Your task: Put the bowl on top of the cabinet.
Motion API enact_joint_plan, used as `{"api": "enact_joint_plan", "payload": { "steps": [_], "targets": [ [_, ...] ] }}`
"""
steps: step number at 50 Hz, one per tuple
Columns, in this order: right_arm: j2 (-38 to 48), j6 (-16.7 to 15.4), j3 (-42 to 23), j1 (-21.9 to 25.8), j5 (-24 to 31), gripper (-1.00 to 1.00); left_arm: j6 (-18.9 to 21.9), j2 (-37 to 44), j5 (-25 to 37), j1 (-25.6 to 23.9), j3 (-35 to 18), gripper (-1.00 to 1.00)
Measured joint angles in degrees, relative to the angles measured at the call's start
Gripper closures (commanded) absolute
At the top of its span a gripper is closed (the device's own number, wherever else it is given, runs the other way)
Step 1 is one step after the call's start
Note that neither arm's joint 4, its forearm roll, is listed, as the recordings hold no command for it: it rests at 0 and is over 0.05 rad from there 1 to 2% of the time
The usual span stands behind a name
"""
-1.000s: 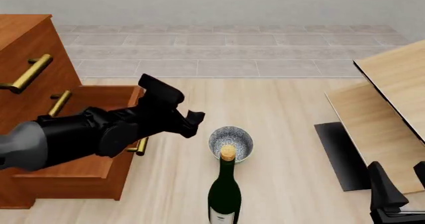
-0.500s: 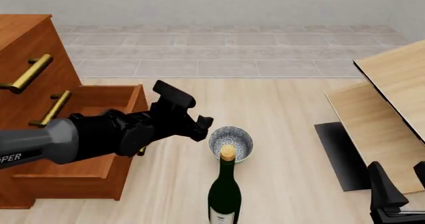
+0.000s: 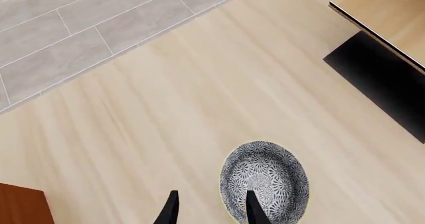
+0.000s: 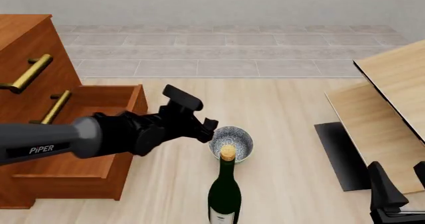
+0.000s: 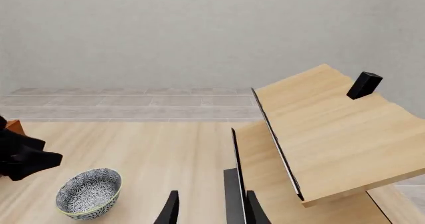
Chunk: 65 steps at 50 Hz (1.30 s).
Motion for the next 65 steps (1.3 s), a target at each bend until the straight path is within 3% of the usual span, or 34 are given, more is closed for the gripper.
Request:
{"api": "enact_joint_plan", "payload": {
  "steps": [65],
  "targets": [
    [0.0,0.0,0.0,0.0,0.0,-1.00,1.4,12.3,-4.4,-0.2,-4.4,-1.00]
  ]
}}
